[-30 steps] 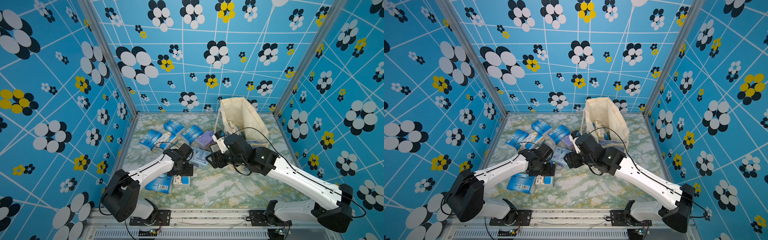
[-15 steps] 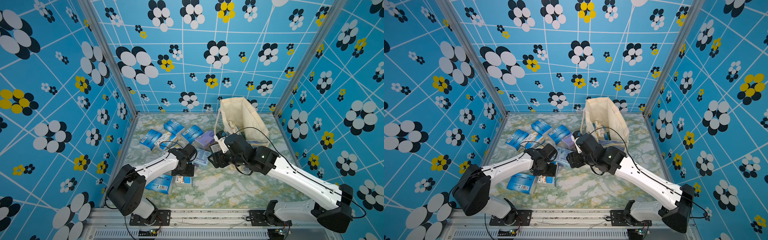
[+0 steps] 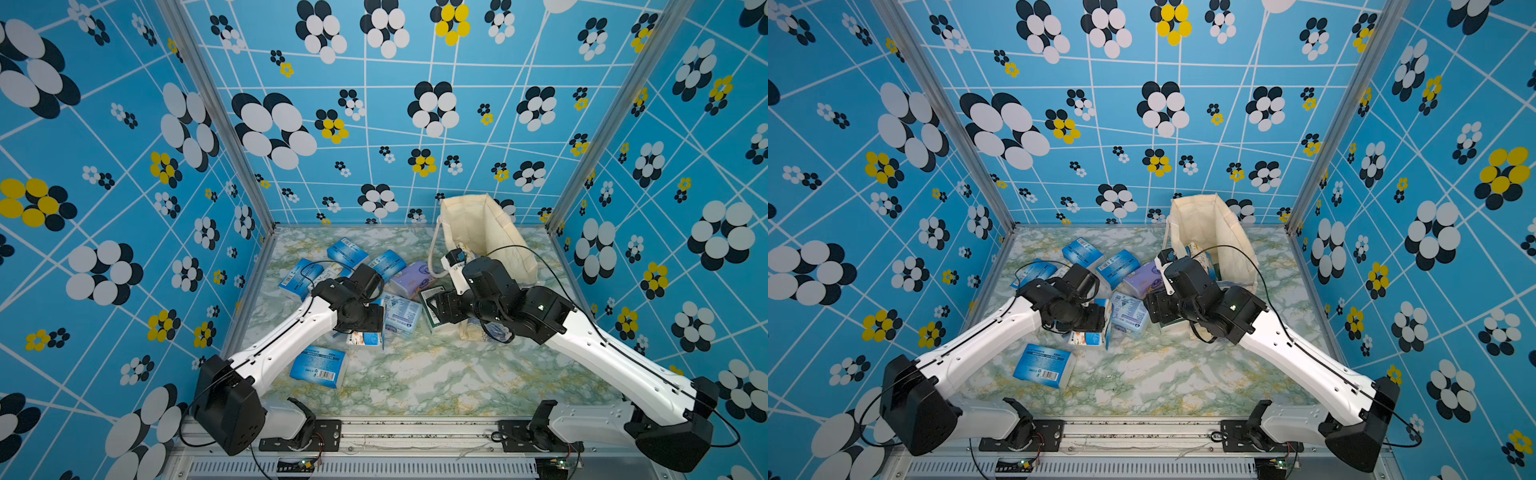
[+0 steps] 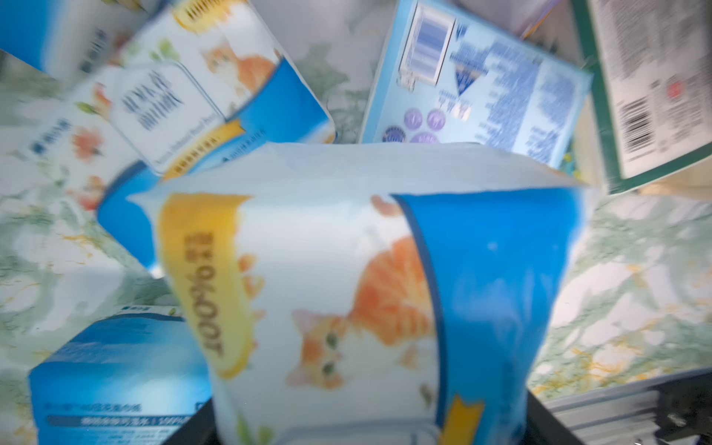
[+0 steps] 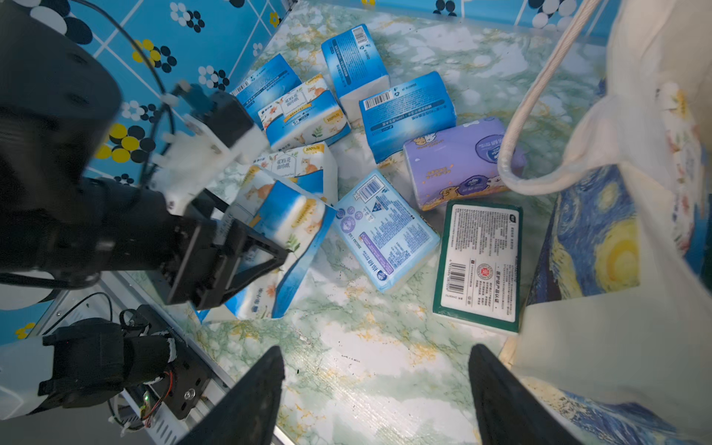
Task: Put tissues into the canvas bag
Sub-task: Pick up the pack of facial tissues from the center of the board, then place the pack of facial tissues in the canvas bag.
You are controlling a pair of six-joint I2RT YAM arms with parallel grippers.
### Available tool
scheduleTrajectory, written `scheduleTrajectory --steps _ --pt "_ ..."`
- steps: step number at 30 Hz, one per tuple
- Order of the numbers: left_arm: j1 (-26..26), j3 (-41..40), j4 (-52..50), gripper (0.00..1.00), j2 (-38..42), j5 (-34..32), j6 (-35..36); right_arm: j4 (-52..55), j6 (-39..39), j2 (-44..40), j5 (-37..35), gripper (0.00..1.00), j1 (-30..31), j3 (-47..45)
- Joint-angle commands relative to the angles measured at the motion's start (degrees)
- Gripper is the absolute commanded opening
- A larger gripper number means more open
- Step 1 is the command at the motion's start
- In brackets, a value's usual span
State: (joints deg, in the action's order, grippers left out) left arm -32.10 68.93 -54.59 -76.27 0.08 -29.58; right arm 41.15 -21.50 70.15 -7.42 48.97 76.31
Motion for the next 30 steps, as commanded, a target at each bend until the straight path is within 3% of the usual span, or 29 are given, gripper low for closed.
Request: scheduleTrajectory --steps 1,5,8,10,12,15,19,24,30 --pt "2.91 8.54 -3.15 0.77 4.10 1.79 3.21 -3.95 2.17 -4.67 -4.72 0.78 -1.10 2.43" --pt "3.12 20.98 -0.02 0.79 0.66 5.34 6.38 -6.28 4.60 -8.07 -13.85 0.79 -2.79 5.01" --pt "1.88 28.08 6.80 0.79 -3.98 9.24 7.45 -7.10 7.21 -10.12 -25.70 0.79 -3.94 7.09" --pt "0.59 32.06 12.52 0.79 -7.90 12.36 7.63 -5.45 8.92 -10.19 -32.99 0.79 -6.28 9.11" --pt "-0.67 36.74 16.40 0.79 -12.45 15.91 7.69 -1.87 9.45 -9.07 -35.87 0.79 -10.10 12.10" --pt "-2.97 47.02 18.34 0.79 -20.77 18.47 8.95 1.64 8.74 -7.63 -34.57 0.80 -17.33 13.60" --pt "-5.19 59.31 20.31 0.80 -31.25 20.49 9.37 4.02 5.74 -6.27 -25.59 0.80 -26.46 12.33" --pt "-7.03 73.65 17.68 0.80 -43.99 22.30 8.89 3.28 2.98 -4.79 -15.39 0.80 -31.87 9.87" --pt "-8.49 76.88 15.72 0.81 -50.88 21.41 8.73 3.17 2.19 -0.47 -11.28 0.81 -34.14 9.87"
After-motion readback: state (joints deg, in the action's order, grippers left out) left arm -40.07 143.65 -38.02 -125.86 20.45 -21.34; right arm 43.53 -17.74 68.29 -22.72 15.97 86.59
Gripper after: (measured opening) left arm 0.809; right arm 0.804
